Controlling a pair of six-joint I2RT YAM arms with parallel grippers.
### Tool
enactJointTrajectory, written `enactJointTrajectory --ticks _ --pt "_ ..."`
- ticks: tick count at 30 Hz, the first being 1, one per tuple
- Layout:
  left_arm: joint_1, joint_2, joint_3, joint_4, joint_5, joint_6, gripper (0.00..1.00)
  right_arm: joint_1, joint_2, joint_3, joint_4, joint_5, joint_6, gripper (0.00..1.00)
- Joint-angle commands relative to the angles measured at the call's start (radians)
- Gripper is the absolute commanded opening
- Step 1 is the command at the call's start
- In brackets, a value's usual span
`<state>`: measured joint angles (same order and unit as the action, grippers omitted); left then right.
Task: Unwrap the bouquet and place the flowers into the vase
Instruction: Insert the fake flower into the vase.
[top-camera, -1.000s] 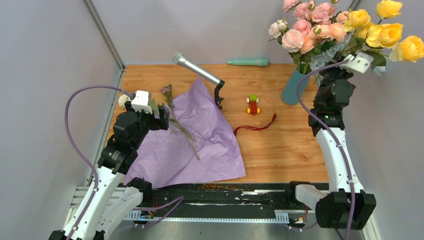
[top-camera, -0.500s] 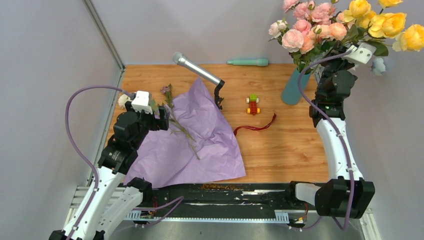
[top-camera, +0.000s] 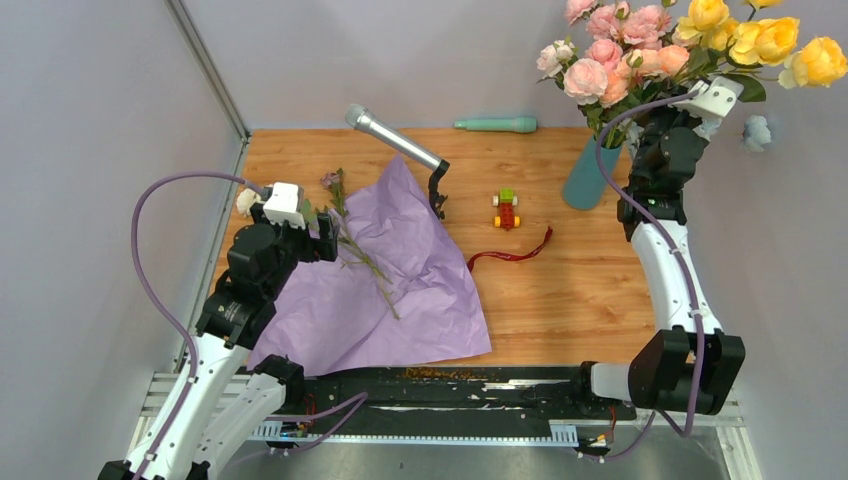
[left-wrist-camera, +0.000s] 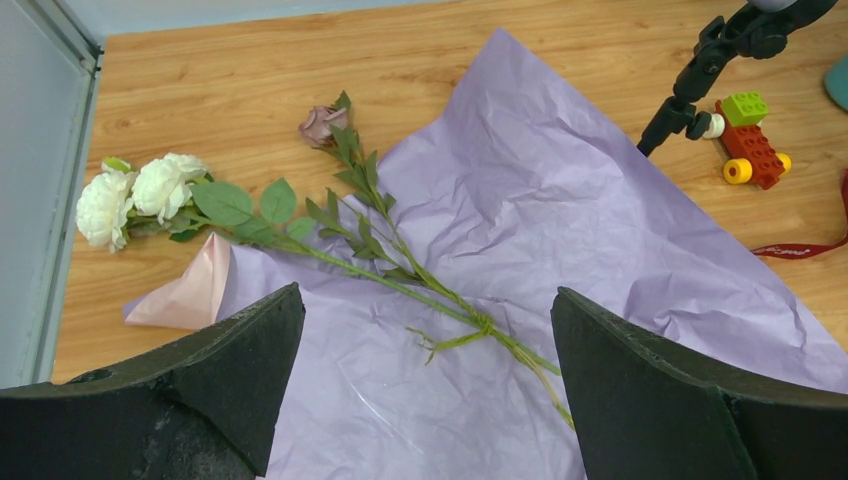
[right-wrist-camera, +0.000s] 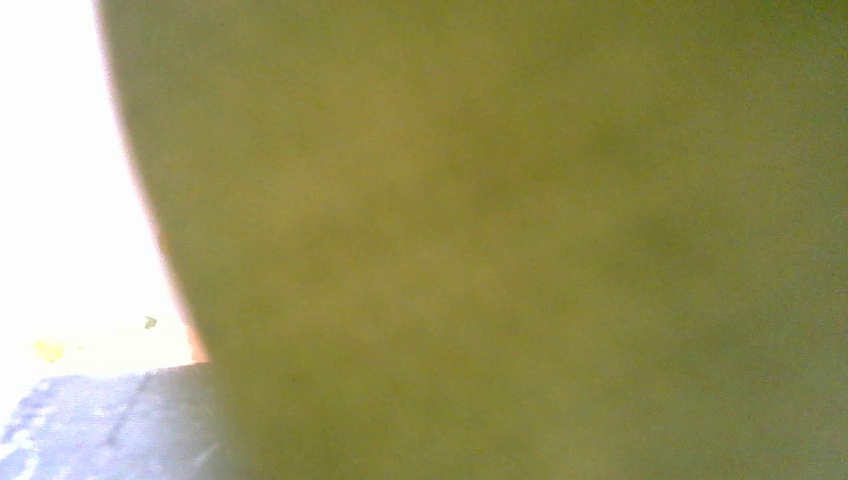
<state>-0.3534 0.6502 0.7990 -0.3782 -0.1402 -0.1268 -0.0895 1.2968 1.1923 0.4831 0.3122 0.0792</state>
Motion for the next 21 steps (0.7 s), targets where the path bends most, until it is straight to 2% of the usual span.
enactJointTrajectory --ticks 1,21 --pt "0.004 -0.012 -0.001 0.018 0.002 0.009 1.00 -0.011 0.008 0.039 0.028 -0.025 0.029 0.00" --pt "0.004 0.001 -0.003 0.021 0.016 0.006 1.00 -0.039 0.078 -0.037 0.007 -0.059 0.045 0.00"
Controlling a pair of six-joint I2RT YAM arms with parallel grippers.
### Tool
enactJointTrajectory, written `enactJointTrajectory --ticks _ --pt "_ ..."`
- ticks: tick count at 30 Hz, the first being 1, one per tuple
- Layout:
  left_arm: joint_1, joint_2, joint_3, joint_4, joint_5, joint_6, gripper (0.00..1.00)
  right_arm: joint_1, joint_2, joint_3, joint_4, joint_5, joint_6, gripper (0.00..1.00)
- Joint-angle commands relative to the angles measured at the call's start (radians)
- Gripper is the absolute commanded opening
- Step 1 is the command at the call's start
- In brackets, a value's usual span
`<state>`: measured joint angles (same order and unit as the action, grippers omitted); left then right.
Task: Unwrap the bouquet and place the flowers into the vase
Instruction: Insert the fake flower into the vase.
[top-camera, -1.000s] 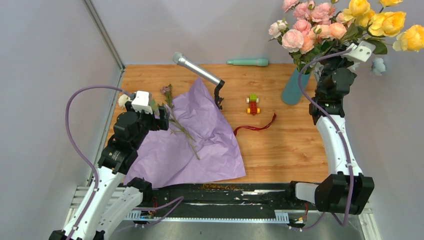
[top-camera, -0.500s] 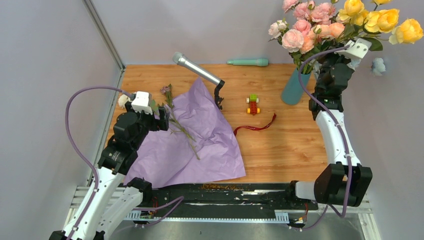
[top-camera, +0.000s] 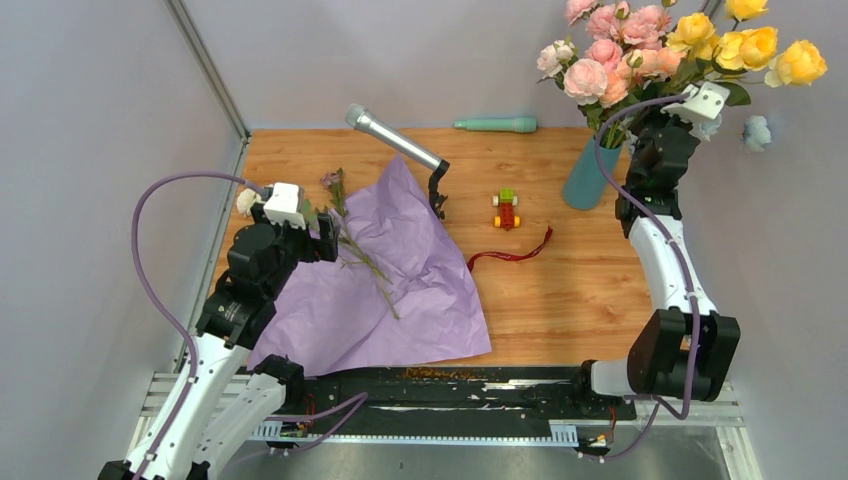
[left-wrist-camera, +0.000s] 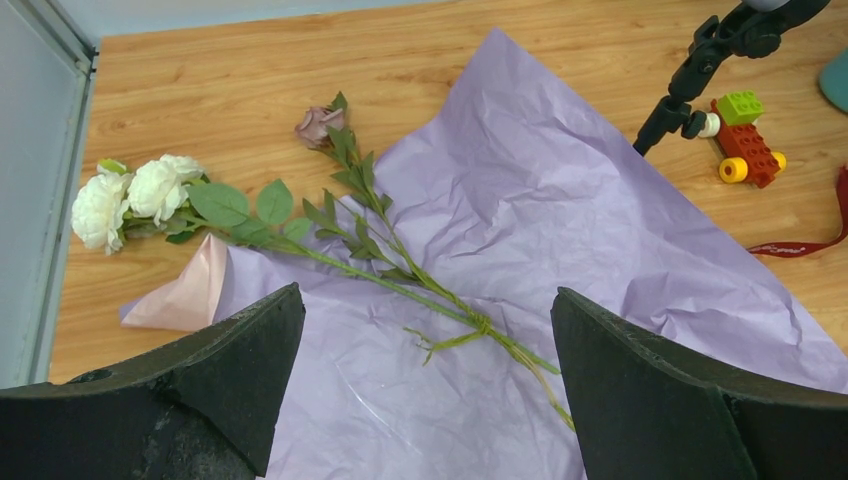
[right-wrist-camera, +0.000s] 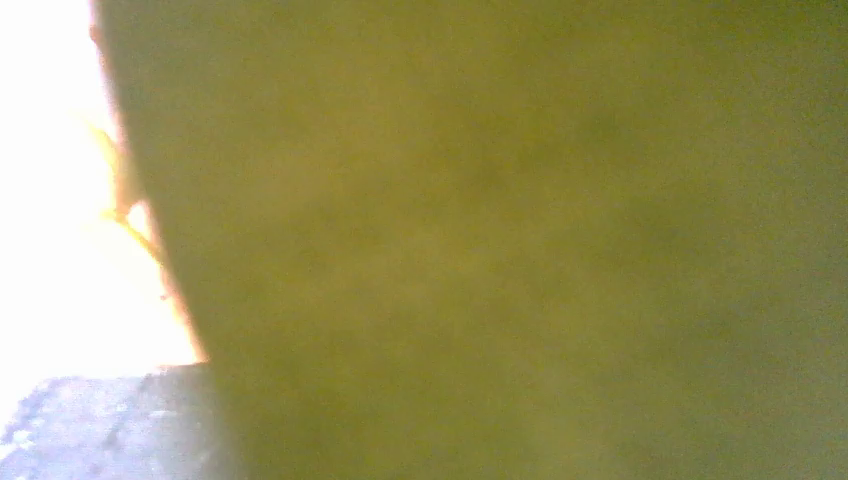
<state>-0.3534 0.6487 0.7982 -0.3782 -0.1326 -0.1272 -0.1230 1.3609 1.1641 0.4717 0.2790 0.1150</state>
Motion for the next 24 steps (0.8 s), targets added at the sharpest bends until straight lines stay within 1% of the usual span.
enactJointTrajectory --ticks 1,24 --pt "0.004 0.003 -0.002 0.021 0.008 0.006 1.00 -0.006 0.019 -0.011 0.016 -0.030 0.010 0.00" --pt "0.004 0.008 -0.004 0.022 0.015 0.005 1.00 -0.006 0.088 -0.102 0.007 -0.043 -0.008 0.00"
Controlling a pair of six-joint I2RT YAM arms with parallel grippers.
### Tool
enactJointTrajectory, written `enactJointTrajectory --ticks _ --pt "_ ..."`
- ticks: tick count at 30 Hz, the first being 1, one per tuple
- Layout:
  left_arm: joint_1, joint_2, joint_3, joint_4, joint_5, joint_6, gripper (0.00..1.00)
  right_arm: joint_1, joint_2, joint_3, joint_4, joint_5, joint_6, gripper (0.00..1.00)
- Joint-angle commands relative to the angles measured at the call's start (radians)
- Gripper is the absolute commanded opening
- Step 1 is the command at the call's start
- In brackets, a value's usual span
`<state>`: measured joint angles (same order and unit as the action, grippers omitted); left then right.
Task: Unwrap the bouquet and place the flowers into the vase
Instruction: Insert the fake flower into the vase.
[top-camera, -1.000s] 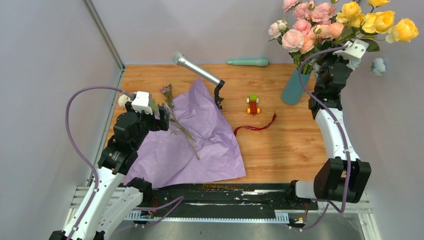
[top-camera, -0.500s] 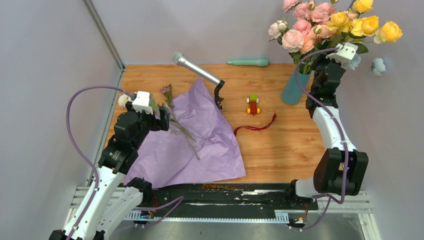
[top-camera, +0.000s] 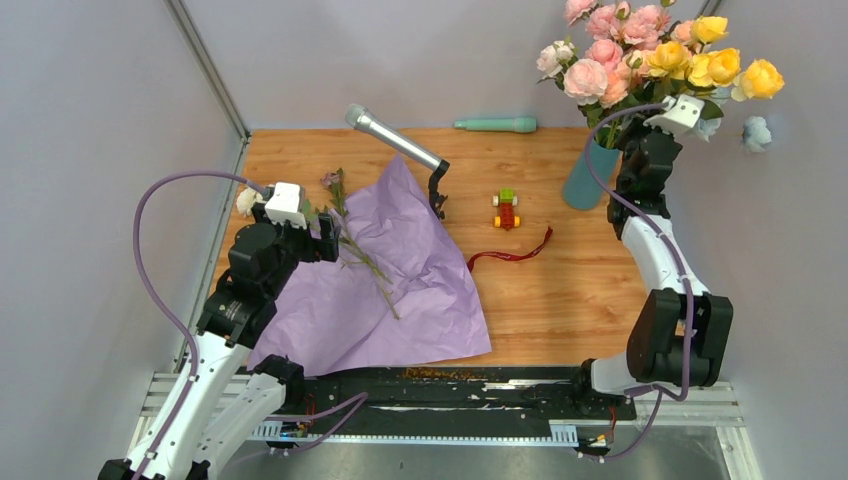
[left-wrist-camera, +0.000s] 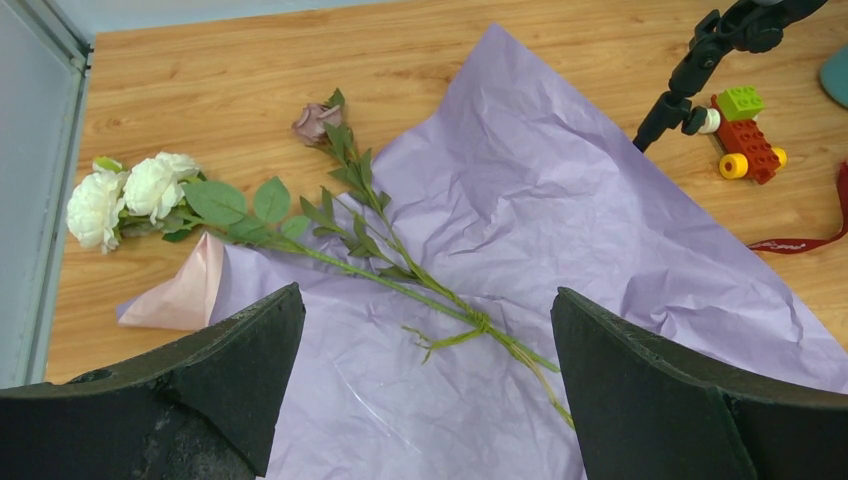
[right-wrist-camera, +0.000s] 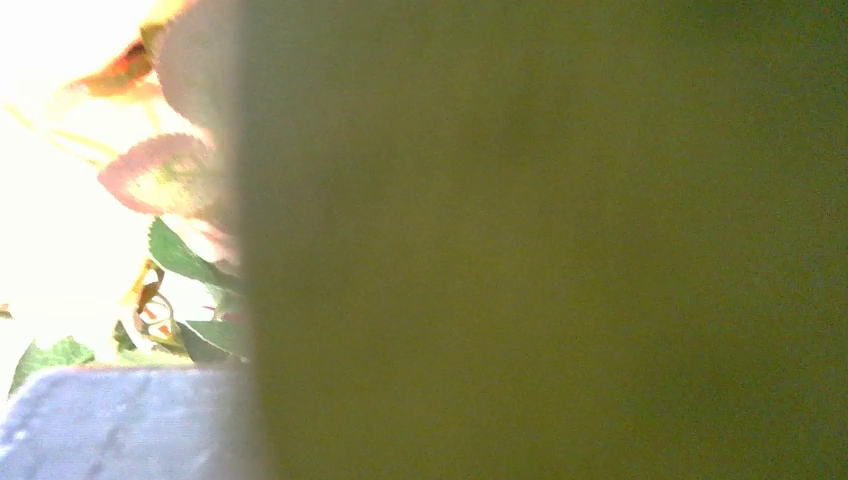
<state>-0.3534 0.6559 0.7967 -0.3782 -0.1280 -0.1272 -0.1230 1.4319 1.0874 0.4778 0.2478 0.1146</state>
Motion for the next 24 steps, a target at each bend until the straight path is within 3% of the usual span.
enactJointTrajectory --ticks 1,24 --pt "0.004 0.001 -0.002 0.022 0.012 0.003 1.00 -0.006 0.021 -0.030 0.001 -0.013 -0.008 0.00" --pt "0.002 0.004 -0.004 0.024 0.016 0.002 1.00 -0.006 0.069 -0.078 -0.008 -0.016 -0.031 0.00"
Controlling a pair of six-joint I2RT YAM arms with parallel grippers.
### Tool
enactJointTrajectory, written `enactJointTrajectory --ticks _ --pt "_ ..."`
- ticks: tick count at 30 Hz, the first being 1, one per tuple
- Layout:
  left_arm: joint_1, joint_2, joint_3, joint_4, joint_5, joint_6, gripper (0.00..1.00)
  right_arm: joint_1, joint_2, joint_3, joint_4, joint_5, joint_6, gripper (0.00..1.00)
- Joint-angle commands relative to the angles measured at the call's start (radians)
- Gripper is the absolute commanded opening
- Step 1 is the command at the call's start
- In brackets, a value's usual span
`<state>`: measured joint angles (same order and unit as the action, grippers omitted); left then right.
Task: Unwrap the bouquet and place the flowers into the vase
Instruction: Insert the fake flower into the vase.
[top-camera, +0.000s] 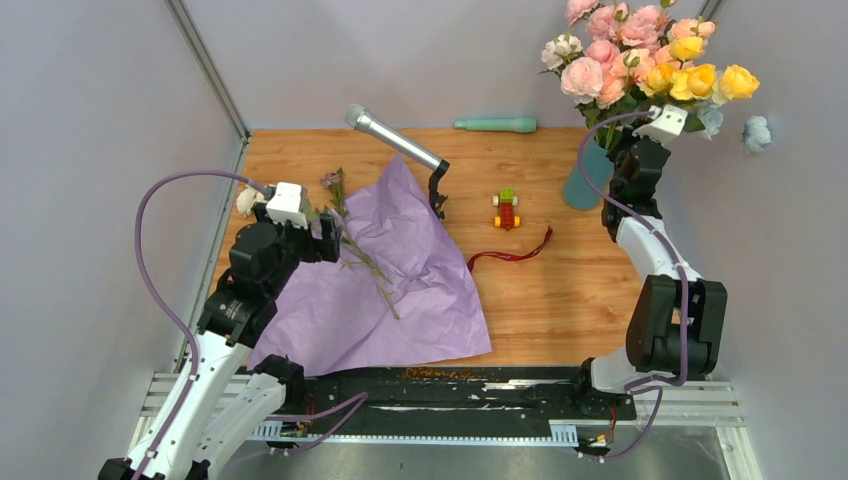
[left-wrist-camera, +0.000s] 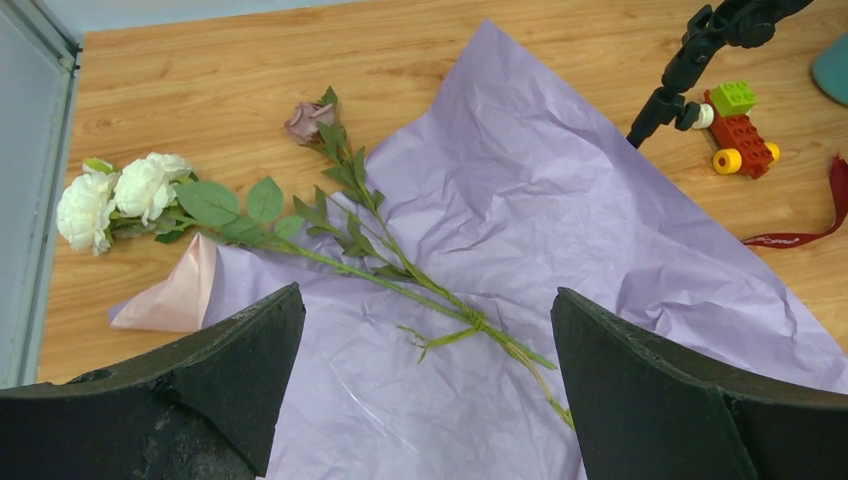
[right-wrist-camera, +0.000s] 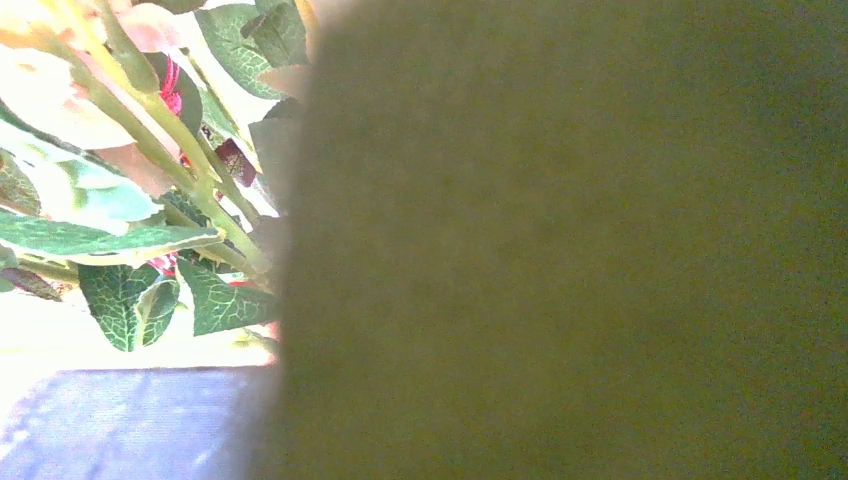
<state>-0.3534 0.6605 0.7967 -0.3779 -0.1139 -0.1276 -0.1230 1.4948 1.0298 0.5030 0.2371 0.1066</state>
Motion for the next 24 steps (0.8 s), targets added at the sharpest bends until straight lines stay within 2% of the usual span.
enactJointTrajectory --ticks 1,3,9,17,24 --pt "0.002 -0.002 -0.003 0.024 0.002 0.003 1.00 -0.006 0.005 -0.021 -0.036 -0.006 -0.025 0.00" --pt "0.002 -0.002 -0.003 0.024 0.003 0.003 1.00 -0.006 -0.004 -0.032 -0.034 -0.007 -0.026 0.00" --pt "0.002 -0.004 -0.004 0.022 0.005 0.001 1.00 -0.005 -0.030 -0.069 -0.018 -0.012 -0.036 0.15" --pt "0.002 -0.006 -0.004 0.021 0.005 0.003 1.00 -0.006 -0.047 -0.096 -0.020 -0.026 -0.035 0.24" --pt "0.002 -0.010 -0.004 0.020 0.007 0.002 1.00 -0.006 -0.087 -0.149 -0.016 -0.028 -0.012 0.40"
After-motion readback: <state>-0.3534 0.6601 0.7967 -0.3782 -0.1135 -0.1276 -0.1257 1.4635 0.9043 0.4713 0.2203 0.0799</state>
